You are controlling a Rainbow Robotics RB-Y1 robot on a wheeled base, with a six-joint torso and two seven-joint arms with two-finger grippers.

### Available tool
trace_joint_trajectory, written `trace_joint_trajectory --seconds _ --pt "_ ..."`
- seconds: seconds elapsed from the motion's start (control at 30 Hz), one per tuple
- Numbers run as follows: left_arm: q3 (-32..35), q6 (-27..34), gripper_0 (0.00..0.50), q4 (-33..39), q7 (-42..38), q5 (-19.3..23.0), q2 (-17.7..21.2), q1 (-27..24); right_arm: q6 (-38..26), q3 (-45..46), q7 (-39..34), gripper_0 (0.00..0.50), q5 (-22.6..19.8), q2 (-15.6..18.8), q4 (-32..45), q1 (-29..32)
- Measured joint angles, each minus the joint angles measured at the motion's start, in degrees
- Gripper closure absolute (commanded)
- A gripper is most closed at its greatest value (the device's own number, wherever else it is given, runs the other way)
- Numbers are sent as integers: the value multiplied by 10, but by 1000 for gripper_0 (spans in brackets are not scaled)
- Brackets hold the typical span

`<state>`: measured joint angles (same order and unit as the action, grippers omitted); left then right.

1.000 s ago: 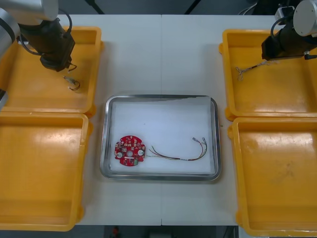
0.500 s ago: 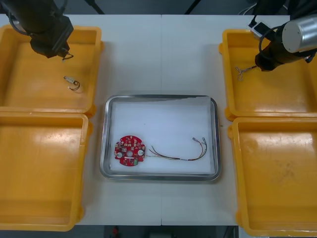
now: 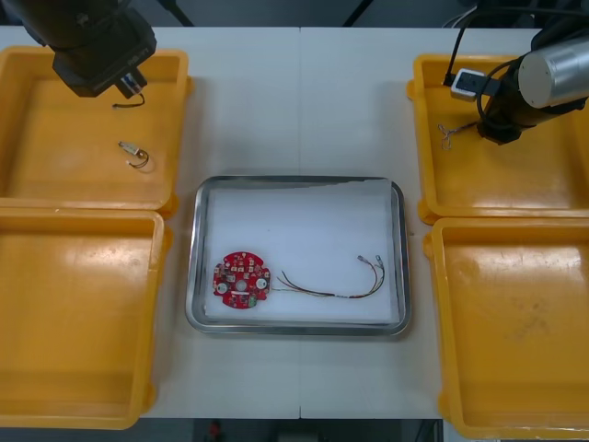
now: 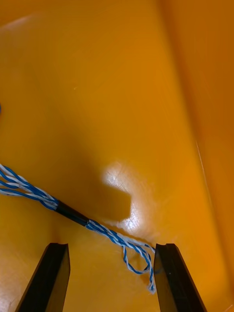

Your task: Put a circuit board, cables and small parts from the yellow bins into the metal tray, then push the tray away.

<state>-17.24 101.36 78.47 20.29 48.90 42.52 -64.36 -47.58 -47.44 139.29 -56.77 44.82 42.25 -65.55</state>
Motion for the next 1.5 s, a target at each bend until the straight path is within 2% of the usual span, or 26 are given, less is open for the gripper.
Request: trace_joint_trajectory --seconds 0.17,0.33,0.4,0.5,0.73,0.87,1.07,1.23,1.3,1.33,1.37,1.4,1.5 --pt "7 6 500 101 0 7 0 51 4 0 65 0 -13 0 0 0" --pt "7 7 500 192 0 3 -2 106 12 -4 71 0 -50 0 -1 0" --pt "7 12 500 222 0 -12 -8 127 12 -6 71 0 -57 0 -1 -1" --pt "7 35 500 260 0 -63 -33 158 12 -7 71 0 -64 0 -1 -1" --pt "1 49 500 275 -1 -159 -114 194 12 -7 68 0 -76 0 -2 -1" --pt "-30 49 500 275 -9 -225 -157 203 12 -7 55 0 -85 -1 -2 -1" --pt "-55 49 500 275 -46 -249 -200 224 12 -7 39 0 -91 -6 -2 -1" --pt "-77 40 500 275 -51 -260 -218 239 12 -7 39 2 -100 -12 -2 -3" --pt "-91 32 500 275 -51 -271 -223 244 12 -7 38 105 -103 -14 -2 -4" --pt "-98 28 500 275 -51 -280 -225 247 12 -7 37 221 -104 -16 -2 -4" --pt "-106 25 500 275 -51 -292 -229 250 12 -7 34 385 -105 -17 -2 -4" --pt "-110 22 500 275 -51 -300 -232 253 12 -7 32 499 -105 -18 -2 -5" --pt "-123 12 500 264 -51 -321 -242 260 12 -7 30 500 -106 -21 -2 -5"
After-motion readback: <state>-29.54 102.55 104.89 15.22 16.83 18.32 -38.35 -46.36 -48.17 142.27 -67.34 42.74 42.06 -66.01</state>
